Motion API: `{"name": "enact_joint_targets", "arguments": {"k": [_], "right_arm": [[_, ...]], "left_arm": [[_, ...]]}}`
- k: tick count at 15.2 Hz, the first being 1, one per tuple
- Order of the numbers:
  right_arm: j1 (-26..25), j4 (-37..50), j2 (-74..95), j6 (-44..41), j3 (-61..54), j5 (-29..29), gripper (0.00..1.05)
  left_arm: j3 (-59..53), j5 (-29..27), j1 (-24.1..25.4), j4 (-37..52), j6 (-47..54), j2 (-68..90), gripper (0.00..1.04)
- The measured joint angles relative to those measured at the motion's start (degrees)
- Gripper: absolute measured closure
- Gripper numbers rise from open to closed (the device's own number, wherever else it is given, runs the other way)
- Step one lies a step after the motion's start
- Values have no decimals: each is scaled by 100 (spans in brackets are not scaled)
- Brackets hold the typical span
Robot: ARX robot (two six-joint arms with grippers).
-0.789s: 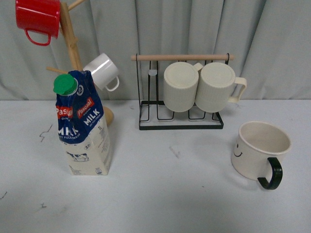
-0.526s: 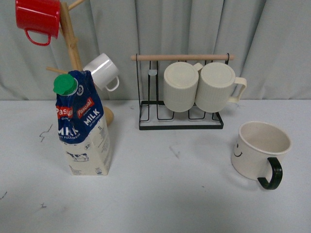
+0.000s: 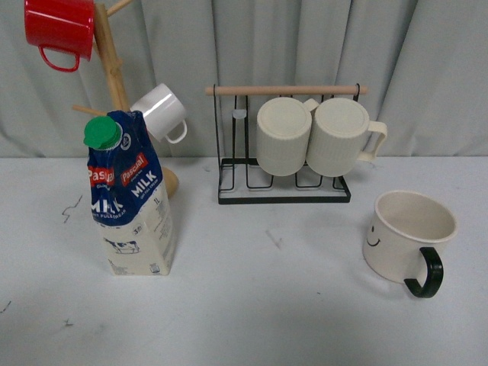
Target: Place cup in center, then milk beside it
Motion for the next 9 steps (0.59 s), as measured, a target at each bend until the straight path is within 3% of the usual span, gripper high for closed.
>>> {"name": "enact_joint_targets", "arguments": {"k": [5,7,9], "right_arm": [[0,0,0,2,0,0,6],[129,-1123,887,258,472,507,6],[-13,-356,2409,540,863,396,6]], "left_arm": [[0,0,0,0,0,0,7],[0,-2,0,0,0,0,7],[0,2,0,0,0,0,7]]}}
